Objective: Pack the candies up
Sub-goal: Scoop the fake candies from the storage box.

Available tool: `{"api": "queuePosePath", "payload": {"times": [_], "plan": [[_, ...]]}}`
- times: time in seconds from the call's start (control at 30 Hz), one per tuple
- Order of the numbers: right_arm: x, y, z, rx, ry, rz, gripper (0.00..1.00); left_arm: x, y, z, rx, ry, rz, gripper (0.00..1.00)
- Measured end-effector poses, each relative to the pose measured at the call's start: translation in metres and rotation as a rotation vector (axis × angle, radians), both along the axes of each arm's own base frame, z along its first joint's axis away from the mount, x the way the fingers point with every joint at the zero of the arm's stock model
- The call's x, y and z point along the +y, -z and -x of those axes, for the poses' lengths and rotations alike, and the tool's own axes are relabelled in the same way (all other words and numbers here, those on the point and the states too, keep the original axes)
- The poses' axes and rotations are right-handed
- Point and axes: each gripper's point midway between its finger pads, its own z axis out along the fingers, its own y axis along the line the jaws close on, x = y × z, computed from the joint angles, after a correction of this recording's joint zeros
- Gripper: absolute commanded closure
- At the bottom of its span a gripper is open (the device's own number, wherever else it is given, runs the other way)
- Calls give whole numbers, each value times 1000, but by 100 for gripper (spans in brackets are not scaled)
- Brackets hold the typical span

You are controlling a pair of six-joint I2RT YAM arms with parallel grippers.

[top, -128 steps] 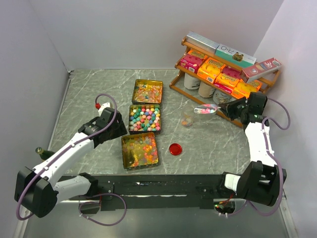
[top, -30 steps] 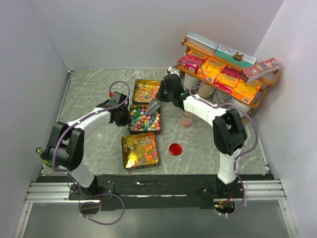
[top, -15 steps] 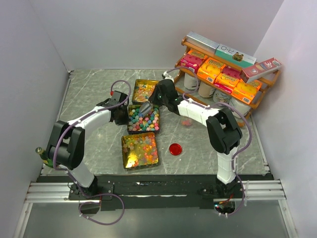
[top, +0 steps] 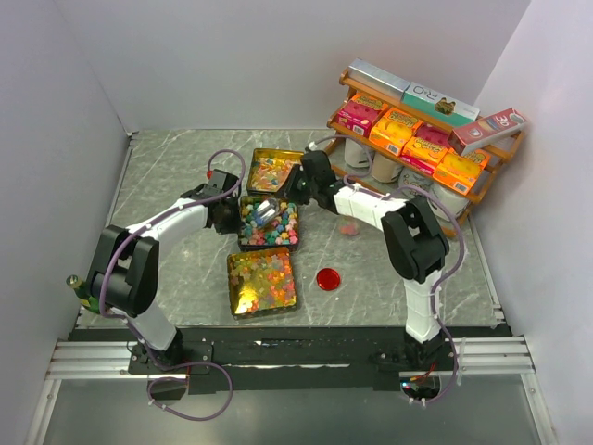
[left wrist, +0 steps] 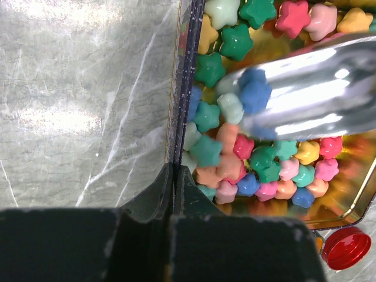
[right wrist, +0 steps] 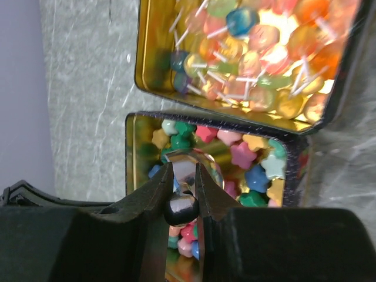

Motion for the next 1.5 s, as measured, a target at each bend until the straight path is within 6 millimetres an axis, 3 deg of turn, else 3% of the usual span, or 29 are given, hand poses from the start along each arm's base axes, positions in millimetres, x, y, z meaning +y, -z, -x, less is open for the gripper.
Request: {"api": "queuePosePath", "payload": {"times": [0.17, 0.63, 1.0, 1.27, 1.5], "plan": [[12, 14, 10, 68, -50, -48, 100, 0, 0, 0, 0, 0, 0, 99], [29, 26, 34, 163, -173, -118, 100, -1, 0, 0, 2, -6, 9, 99], [24, 44, 35, 335, -86, -228, 100, 2, -2, 2, 5, -17, 7, 98], [24, 44, 39, 412, -52, -304, 100, 5, -3, 5, 4, -36, 6, 67], [22, 42, 37, 421, -38, -312, 100, 9, -25, 0, -60, -65, 20, 57]]}}
